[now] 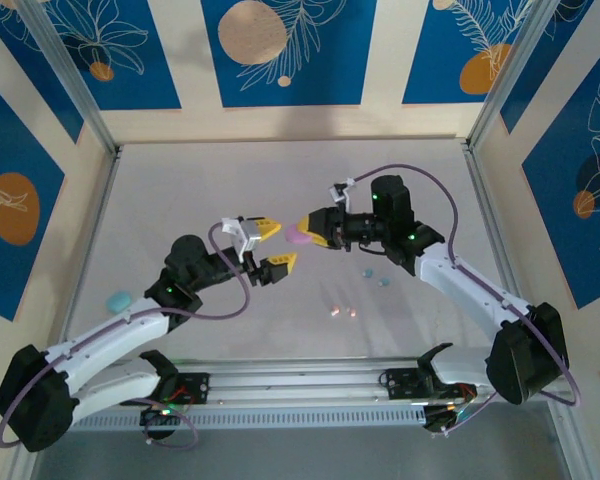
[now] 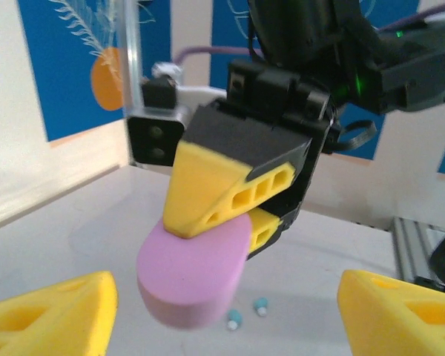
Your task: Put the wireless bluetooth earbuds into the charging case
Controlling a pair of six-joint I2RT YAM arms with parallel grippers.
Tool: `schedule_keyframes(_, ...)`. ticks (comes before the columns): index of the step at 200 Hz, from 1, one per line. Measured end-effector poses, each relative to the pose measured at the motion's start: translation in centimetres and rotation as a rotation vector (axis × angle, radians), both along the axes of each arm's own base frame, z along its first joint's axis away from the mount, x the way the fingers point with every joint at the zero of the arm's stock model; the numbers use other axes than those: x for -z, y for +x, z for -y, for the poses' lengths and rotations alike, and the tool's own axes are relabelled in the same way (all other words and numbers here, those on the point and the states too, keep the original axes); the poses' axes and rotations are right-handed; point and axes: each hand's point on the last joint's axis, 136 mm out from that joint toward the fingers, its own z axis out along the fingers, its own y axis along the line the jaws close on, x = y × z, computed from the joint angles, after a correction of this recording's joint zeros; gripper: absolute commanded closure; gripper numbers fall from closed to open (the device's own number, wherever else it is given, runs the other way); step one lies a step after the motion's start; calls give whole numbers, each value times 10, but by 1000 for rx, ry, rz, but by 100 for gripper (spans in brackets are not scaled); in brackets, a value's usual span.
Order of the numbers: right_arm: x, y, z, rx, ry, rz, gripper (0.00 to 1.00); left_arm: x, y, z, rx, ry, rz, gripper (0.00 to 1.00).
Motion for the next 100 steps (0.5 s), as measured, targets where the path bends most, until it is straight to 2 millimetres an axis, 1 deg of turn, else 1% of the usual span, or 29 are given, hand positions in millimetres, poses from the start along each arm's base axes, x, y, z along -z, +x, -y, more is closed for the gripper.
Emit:
schedule_keyframes(18,21,23,17,87,-36,-23,79,-4,5,-13,-81,-1,-4,21)
schedule_keyframes(31,36,37,24,125,-60,-40,79,-4,9,-22,-143,7,-18,21)
schedule_keyframes(32,42,42,26,138,-70,-47,78,-4,10,-24,-156,11,-22,21)
schedule_keyframes(41,55,51,30,156,-89,-63,78,-3,14,-29,-195,25,-40,21)
schedule_keyframes(43,61,54,31,163,-100,-73,78,-2,15,-30,-203,28,-42,21)
schedule_keyframes(48,71,60,34,173,-115,-86,78,-1,18,-33,-228,43,-60,21)
schedule_keyframes(66,106,76,37,183,-164,-145,78,4,30,-44,-316,99,-121,21)
schedule_keyframes(68,114,79,37,183,-175,-158,78,6,30,-45,-325,107,-129,21)
schedule_keyframes(75,123,83,37,182,-186,-173,78,5,33,-48,-348,119,-147,21)
schedule_keyframes(79,135,88,36,178,-201,-192,78,6,35,-50,-363,130,-162,21)
schedule_keyframes(83,142,91,35,177,-210,-201,78,7,36,-52,-375,139,-175,21)
schedule_keyframes(86,143,92,35,176,-212,-202,78,8,37,-53,-383,143,-182,21)
schedule_keyframes(89,149,94,35,174,-220,-211,78,8,37,-53,-388,147,-187,21)
schedule_keyframes(90,155,96,34,171,-226,-221,78,10,38,-55,-397,155,-199,21)
schedule_keyframes(97,161,101,33,169,-234,-227,78,13,40,-58,-415,168,-221,21)
schedule_keyframes(100,167,105,32,167,-239,-235,78,15,41,-59,-423,175,-233,21)
